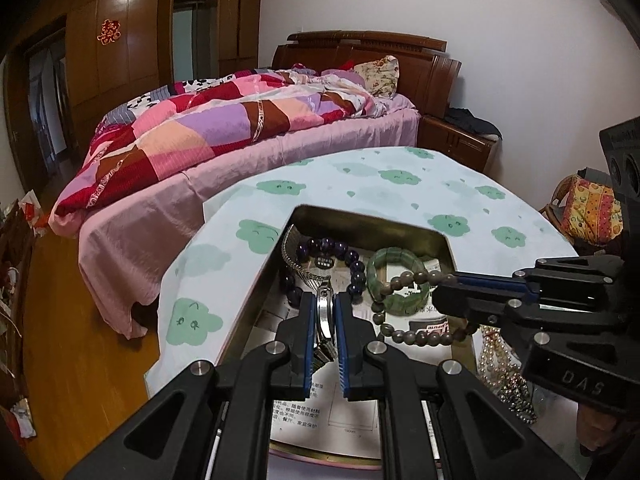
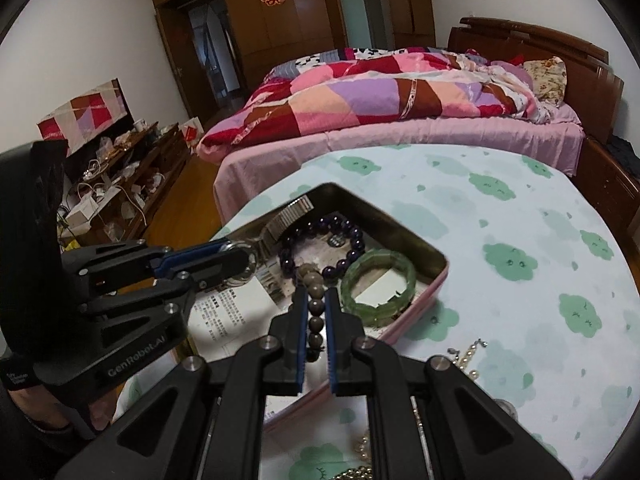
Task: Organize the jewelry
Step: 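Lower the watch with the left gripper into the tin while the right drops the wooden bracelet in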
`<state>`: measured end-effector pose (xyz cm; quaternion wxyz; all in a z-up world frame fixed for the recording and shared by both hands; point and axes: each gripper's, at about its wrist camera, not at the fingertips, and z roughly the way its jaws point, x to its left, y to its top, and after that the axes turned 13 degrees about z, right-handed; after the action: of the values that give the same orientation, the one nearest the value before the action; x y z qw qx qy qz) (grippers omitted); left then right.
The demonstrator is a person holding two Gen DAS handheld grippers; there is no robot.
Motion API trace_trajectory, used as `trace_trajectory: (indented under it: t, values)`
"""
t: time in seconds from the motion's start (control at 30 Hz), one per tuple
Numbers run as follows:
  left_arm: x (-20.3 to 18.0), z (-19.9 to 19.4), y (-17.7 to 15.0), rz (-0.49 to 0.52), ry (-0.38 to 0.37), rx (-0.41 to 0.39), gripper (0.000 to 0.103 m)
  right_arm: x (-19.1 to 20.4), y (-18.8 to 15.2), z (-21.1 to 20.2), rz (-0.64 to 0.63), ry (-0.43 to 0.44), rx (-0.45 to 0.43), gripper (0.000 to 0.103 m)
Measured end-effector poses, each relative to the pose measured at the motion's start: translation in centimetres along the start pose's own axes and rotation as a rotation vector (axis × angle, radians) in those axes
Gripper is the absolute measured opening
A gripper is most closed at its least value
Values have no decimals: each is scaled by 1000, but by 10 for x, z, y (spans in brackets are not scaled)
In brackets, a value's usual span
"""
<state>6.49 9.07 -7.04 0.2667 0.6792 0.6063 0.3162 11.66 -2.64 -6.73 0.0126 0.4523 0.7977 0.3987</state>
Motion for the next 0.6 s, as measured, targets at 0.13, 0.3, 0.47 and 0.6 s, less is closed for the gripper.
trace_trajectory:
  t: [0.13, 0.3, 0.47, 0.6]
  values:
    - [-1, 5, -2, 3, -8, 14, 9, -2, -3, 4, 2, -8, 15, 11]
    - [-2, 9, -4, 6, -11, 30, 9, -3, -4, 8, 2, -18, 26, 11]
    - [0, 14, -7, 4, -15, 45, 9, -3, -4, 11, 0, -27, 34, 11]
    - [1, 16, -7, 3, -13, 53, 9, -3, -4, 15, 0, -35, 40, 11]
